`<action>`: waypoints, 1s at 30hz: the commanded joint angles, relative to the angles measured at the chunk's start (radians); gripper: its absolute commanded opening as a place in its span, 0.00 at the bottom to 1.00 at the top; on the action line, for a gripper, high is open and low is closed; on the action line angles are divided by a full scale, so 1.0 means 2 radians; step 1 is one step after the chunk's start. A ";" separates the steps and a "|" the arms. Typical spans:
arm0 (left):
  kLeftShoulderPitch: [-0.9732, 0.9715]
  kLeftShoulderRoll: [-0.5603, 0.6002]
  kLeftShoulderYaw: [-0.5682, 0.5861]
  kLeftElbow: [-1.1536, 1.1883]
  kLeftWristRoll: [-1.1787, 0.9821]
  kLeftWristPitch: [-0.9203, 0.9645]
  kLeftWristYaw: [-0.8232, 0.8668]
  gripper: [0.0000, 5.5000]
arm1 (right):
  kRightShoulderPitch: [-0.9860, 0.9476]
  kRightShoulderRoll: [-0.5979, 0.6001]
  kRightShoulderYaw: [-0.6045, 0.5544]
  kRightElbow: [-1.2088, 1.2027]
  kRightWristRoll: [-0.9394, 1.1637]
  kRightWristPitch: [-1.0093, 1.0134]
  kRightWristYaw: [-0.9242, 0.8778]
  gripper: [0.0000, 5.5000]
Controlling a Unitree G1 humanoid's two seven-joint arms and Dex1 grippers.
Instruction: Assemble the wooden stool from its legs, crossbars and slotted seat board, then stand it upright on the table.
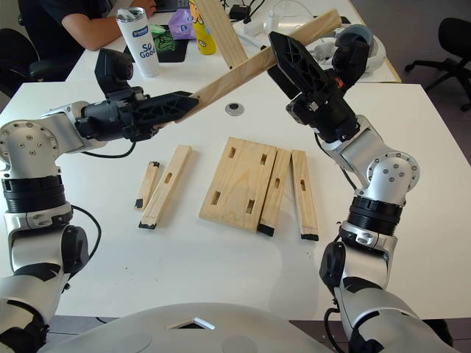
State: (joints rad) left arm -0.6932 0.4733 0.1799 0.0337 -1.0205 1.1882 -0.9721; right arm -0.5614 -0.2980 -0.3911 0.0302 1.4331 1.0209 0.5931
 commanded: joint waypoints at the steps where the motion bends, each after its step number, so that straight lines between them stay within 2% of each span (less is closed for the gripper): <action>1: 0.005 0.007 -0.001 -0.008 -0.007 0.002 -0.004 0.37 | 0.006 -0.008 0.004 -0.013 0.009 0.006 0.006 0.53; 6: 0.003 0.011 -0.002 -0.002 -0.003 -0.001 -0.008 0.37 | 0.011 -0.010 0.006 -0.017 0.009 0.008 0.009 0.38; 10: 0.005 0.010 -0.002 -0.006 0.000 -0.010 -0.010 0.37 | 0.013 -0.011 0.009 -0.021 0.008 0.008 0.015 0.38; 14: 0.013 0.003 -0.017 -0.011 0.040 -0.061 -0.001 0.37 | 0.014 -0.014 0.014 -0.025 0.000 0.004 0.018 0.38; 15: 0.015 0.001 -0.016 -0.008 0.040 -0.061 0.004 0.44 | 0.016 -0.015 0.020 -0.027 -0.014 -0.003 0.019 0.38; 24: 0.044 -0.017 0.050 -0.047 -0.032 -0.034 0.075 0.69 | 0.038 -0.017 0.046 -0.028 -0.113 -0.062 0.024 0.38; 28: 0.100 0.024 0.096 -0.092 -0.044 -0.036 0.099 0.70 | 0.061 -0.081 0.036 -0.036 -0.136 -0.049 0.067 0.38; 30: 0.150 0.052 0.069 -0.121 0.004 -0.061 0.092 0.70 | 0.074 -0.121 0.028 -0.041 -0.133 -0.029 0.098 0.38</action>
State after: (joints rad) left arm -0.4919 0.5179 0.3659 -0.1467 -1.1043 1.1041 -0.7851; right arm -0.4350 -0.4546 -0.3092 -0.0274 1.1551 0.9235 0.7209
